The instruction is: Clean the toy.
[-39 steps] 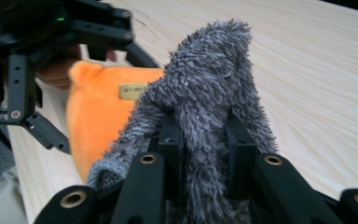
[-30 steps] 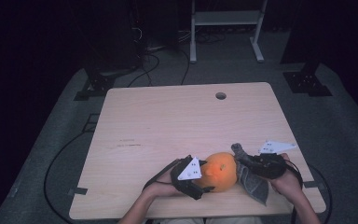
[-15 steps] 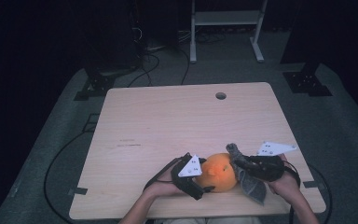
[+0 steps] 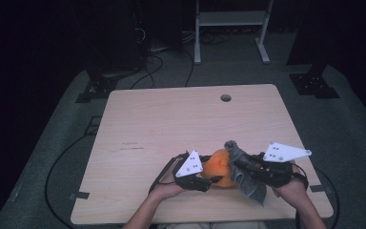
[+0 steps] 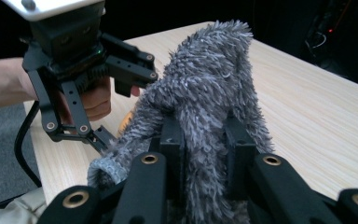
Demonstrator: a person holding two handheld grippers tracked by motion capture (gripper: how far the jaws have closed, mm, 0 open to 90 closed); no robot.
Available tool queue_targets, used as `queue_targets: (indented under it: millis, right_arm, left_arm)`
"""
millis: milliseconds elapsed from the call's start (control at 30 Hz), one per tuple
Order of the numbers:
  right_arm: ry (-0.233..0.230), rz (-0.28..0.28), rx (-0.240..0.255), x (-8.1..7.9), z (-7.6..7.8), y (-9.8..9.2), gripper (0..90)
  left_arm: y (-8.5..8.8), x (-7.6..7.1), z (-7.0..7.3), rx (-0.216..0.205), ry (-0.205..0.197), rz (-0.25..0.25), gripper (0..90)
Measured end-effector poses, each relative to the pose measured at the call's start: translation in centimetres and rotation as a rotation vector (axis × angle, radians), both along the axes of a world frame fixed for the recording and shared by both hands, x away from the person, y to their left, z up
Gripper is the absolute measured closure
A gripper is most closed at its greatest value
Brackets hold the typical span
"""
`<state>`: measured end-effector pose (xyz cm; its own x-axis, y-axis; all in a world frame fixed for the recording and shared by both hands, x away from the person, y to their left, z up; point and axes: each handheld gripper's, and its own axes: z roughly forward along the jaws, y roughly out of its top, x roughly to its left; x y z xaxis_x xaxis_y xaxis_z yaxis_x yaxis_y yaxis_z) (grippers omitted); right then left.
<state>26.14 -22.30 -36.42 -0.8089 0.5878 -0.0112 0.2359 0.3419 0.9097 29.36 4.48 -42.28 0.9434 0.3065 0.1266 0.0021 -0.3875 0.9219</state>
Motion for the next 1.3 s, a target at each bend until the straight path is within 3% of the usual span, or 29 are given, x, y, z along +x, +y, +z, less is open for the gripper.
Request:
queue_targets:
  millis: [67,133,200,267,367,500,567,633,700,800,867,900,967,1033,1133,1200,1300]
  right_arm:
    - [0.012,-0.006,-0.022,0.5,-0.7,0.3,73.0]
    - [0.060,-0.043,-0.051,1.3,-2.5,0.1,73.0]
    - [0.132,-0.085,-0.057,2.3,-4.9,-0.7,73.0]
    - [0.177,-0.115,-0.041,2.8,-5.6,-1.9,73.0]
    - [0.134,-0.106,0.002,2.2,-4.1,-2.1,73.0]
    - [0.046,-0.046,0.034,0.8,-1.5,-0.2,73.0]
    - [0.035,-0.020,0.042,0.4,-1.1,0.6,73.0]
    - [0.025,-0.025,0.024,0.5,-1.3,1.1,73.1]
    - [0.055,-0.039,0.031,0.9,-2.0,0.8,73.1]
    - [0.115,-0.066,0.010,1.8,-3.8,0.4,73.0]
    - [0.181,-0.047,0.028,2.5,-4.9,0.1,72.9]
    - [0.186,-0.054,0.030,2.6,-5.0,0.0,72.9]
    - [0.166,-0.062,0.031,2.4,-4.5,0.0,72.9]
    - [0.110,-0.061,0.061,1.7,-3.2,0.1,73.0]
    - [0.045,-0.044,0.061,0.9,-1.8,0.8,72.9]
    - [0.038,-0.044,0.023,0.8,-1.9,1.5,72.9]
    - [0.063,-0.055,-0.015,1.2,-3.3,1.6,72.9]
  left_arm:
    - [0.3,0.2,-0.4,0.013,0.017,0.001,34.2]
    - [0.5,0.5,-0.8,0.037,0.036,0.003,33.9]
    - [0.7,0.8,-1.0,0.027,0.062,0.003,32.3]
    - [0.9,1.0,-0.8,0.001,0.074,0.013,32.0]
    - [1.0,1.0,-0.4,0.009,0.057,0.026,32.0]
    - [1.0,0.7,0.5,0.008,0.046,0.014,32.1]
    - [0.9,0.5,0.8,0.011,0.034,0.014,32.1]
    - [1.0,0.3,1.1,0.014,0.036,0.015,32.1]
    - [1.2,0.3,1.3,0.015,0.041,0.008,32.2]
    - [1.4,0.4,1.3,0.019,0.047,0.000,32.1]
    - [1.5,0.5,1.3,0.016,0.056,0.000,32.1]
    - [1.5,0.6,1.3,0.016,0.059,0.000,32.2]
    - [1.6,0.8,1.3,0.019,0.069,0.003,32.2]
    - [1.3,0.7,1.1,0.024,0.063,0.010,32.1]
    - [0.6,0.6,0.8,0.024,0.063,0.008,30.6]
    - [0.5,0.5,0.8,0.027,0.065,-0.001,25.1]
    - [1.5,0.9,1.0,-0.016,0.113,-0.045,15.9]
